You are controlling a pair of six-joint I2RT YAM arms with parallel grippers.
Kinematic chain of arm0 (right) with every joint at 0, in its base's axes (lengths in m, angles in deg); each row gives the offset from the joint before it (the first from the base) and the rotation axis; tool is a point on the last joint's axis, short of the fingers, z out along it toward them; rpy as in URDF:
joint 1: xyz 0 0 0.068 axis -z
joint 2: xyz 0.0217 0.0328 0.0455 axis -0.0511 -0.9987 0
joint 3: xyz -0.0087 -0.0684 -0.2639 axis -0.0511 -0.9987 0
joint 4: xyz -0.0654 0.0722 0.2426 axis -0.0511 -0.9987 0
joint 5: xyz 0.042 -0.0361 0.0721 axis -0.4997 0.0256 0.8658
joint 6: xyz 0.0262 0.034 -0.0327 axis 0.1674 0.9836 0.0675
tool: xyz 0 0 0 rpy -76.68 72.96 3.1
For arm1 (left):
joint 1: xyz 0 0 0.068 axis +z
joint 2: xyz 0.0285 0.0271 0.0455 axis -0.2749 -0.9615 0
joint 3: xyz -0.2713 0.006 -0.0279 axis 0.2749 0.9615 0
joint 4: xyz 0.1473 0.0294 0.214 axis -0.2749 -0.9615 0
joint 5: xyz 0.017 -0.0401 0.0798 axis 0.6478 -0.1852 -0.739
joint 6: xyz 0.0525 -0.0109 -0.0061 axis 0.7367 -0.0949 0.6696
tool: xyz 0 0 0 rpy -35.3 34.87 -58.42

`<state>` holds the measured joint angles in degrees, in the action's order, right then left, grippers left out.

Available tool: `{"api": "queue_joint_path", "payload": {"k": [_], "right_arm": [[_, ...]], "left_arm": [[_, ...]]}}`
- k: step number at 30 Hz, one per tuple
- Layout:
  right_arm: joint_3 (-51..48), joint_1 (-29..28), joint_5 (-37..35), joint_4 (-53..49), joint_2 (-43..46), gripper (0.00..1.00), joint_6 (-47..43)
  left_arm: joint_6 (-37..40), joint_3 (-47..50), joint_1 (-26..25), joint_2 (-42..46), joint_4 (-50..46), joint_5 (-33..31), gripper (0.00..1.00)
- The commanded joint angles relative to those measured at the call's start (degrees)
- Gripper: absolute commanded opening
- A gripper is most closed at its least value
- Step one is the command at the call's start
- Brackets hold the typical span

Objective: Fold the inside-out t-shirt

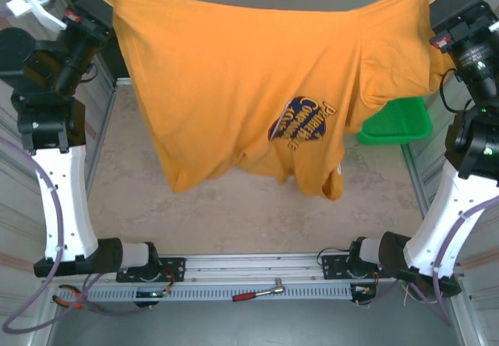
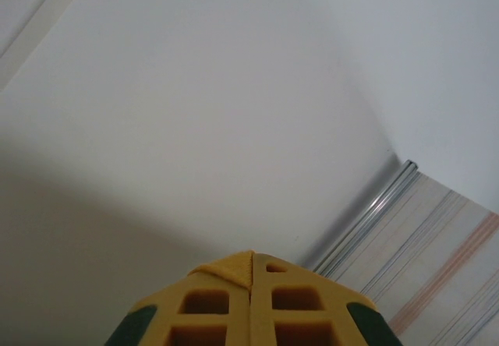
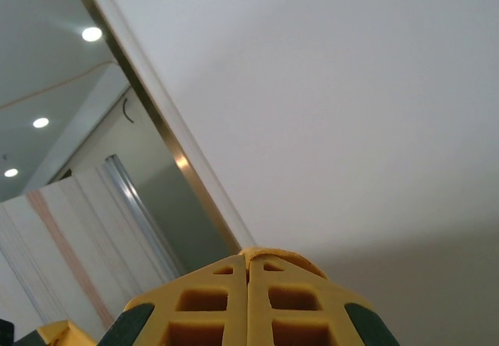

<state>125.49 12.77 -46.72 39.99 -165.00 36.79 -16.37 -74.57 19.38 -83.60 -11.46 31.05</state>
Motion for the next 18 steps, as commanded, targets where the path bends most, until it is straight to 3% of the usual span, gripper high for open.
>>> {"api": "queue_joint_path", "payload": {"k": [1,5,9,14,18], "right_arm": [[-5.06,-1.88,-1.39,-1.90,-6.01,0.00,-2.10],[-4.36,-5.33,-3.94,-5.40,-12.54,0.00,-5.54],[6.83,-5.86,-2.07,-8.19,-21.40,0.00,-2.99],[25.33,-5.41,-1.31,-8.13,-28.82,0.00,3.97],[25.08,-4.58,-0.22,-3.99,-27.29,0.00,8.11]], "left_arm": [[1.28,5.11,0.75,-5.41,-2.59,1.32,0.00],[1.81,3.99,0.88,-12.97,-3.84,2.21,0.00],[-2.26,-7.83,0.77,-22.77,-5.82,7.35,0.00],[-3.86,-26.27,-0.67,-28.46,-8.21,6.27,0.00],[-5.53,-31.94,-0.56,-29.16,-7.93,6.37,0.00]]}}
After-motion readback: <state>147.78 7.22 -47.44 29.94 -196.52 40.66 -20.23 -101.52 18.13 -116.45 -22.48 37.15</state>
